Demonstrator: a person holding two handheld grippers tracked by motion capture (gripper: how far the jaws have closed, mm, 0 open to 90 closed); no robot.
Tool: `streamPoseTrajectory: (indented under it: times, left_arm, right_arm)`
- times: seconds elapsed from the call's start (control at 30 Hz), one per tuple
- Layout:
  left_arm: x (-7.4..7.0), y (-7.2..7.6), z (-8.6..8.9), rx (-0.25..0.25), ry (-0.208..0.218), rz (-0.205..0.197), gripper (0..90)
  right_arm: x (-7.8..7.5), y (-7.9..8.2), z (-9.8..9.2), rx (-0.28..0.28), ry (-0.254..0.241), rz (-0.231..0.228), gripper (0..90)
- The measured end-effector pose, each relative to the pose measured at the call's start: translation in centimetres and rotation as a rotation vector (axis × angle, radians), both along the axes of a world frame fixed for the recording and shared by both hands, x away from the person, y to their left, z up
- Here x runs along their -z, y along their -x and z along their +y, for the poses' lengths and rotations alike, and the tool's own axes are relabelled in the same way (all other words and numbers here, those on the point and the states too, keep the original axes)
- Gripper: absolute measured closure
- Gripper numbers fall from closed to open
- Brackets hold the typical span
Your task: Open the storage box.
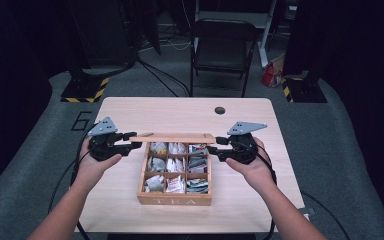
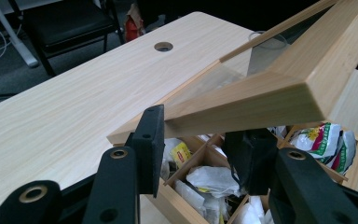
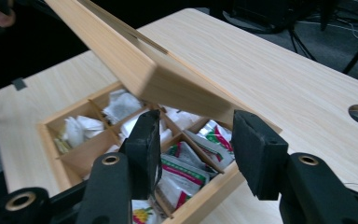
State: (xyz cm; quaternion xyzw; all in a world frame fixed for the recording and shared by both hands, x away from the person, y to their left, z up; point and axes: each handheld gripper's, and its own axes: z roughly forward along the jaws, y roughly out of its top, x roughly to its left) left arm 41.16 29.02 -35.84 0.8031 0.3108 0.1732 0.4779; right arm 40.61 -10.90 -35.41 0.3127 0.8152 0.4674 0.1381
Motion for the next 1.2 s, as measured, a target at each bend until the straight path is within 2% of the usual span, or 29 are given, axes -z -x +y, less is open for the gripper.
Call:
streamPoseTrajectory:
  times: [0.13,0.6,0.83,1.2]
  left_arm:
    - [-0.3,-0.4,0.1,0.003,0.001,0.01,58.4]
    - [-1.2,-1.8,0.1,0.0,0.023,0.028,58.8]
    - [-1.3,-2.1,0.2,-0.002,0.032,0.028,58.8]
    - [-1.6,-2.8,0.1,0.0,0.036,0.027,58.9]
  right_arm:
    - [0.6,-1.1,0.0,0.018,0.02,-0.012,50.2]
    - [1.9,-4.2,0.8,0.045,0.038,0.016,50.3]
    - [2.2,-5.2,0.9,0.045,0.033,0.003,54.0]
    - [2.5,-6.4,0.9,0.062,0.006,0.021,55.4]
